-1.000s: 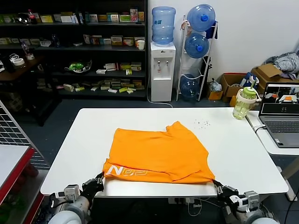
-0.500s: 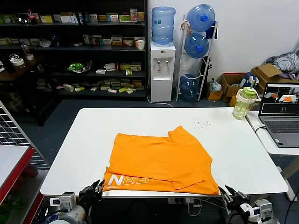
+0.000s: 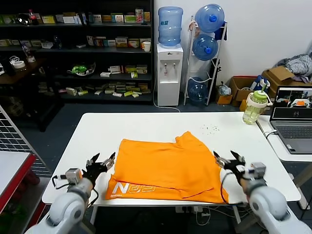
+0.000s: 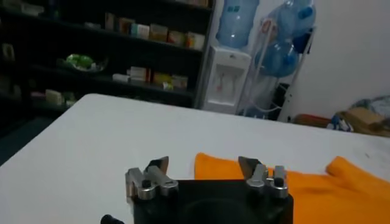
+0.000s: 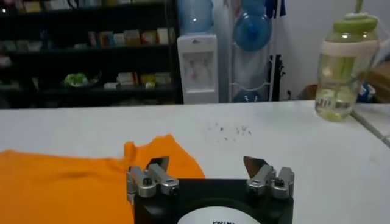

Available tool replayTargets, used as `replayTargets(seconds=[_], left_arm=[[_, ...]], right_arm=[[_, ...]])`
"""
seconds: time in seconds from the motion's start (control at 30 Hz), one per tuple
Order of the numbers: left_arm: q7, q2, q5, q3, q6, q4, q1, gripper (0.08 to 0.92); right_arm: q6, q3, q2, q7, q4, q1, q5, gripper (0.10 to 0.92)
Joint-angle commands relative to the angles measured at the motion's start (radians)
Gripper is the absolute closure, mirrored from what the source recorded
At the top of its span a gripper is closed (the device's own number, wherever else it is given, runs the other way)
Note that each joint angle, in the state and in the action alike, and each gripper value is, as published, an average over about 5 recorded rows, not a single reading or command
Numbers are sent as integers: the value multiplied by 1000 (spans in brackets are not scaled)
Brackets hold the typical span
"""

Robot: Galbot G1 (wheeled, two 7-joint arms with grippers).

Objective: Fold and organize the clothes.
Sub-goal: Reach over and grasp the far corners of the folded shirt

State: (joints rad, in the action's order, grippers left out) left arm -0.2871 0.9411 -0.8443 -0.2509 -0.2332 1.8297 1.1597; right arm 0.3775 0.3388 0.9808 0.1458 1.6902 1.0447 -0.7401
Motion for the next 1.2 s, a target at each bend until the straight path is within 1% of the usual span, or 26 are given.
replayTargets(seconds=[0.03, 0.13, 0.3, 0.43, 0.7, 1.0, 1.1, 1.17, 1.2], left_arm=[[166, 134, 34, 180, 49, -551, -508, 190], [187, 163, 25, 222, 15, -661, -578, 179], [182, 191, 20, 261, -41, -732, -615, 177], [174, 197, 16, 268, -82, -732, -608, 177], [160, 190, -5, 295, -145, -692, -594, 177], [156, 197, -1, 326, -170, -698, -603, 177], [153, 200, 4, 335, -173, -703, -608, 182], [152, 202, 10, 339, -172, -707, -610, 199], [152, 203, 12, 340, -171, -708, -610, 221]], right_arm=[[-14, -268, 176, -14, -495, -546, 25, 204], [-15, -301, 221, -56, -616, -595, 62, 203], [15, -326, 258, -99, -704, -620, 80, 203], [68, -333, 271, -105, -725, -610, 65, 203], [131, -333, 251, -100, -699, -582, 32, 203], [177, -336, 248, -93, -699, -578, 20, 204], [192, -336, 247, -93, -699, -577, 16, 240], [199, -336, 245, -94, -696, -575, 11, 292], [200, -336, 244, -95, -693, -573, 10, 318]])
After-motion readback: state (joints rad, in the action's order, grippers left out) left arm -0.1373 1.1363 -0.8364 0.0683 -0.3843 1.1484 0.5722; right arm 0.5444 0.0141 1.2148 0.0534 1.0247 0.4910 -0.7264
